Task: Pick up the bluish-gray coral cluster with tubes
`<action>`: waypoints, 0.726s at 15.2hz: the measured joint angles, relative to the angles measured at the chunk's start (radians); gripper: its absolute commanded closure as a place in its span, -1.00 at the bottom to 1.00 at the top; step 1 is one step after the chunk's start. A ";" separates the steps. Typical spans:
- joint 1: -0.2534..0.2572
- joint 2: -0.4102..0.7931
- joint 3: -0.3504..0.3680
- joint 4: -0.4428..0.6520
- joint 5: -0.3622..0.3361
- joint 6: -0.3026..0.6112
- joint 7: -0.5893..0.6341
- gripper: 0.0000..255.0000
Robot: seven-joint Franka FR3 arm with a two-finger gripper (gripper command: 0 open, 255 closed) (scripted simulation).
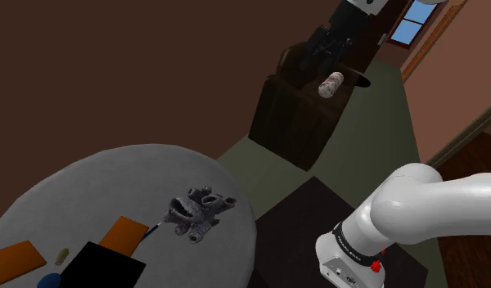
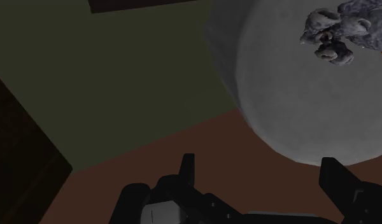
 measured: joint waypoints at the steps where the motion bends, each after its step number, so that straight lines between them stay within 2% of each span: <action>1: 0.000 0.000 0.000 0.000 0.000 0.000 0.000 -1.00; 4: -0.015 -0.057 0.045 -0.085 0.014 0.034 0.083 -1.00; 11: -0.037 -0.200 0.233 -0.317 0.106 0.142 0.389 -1.00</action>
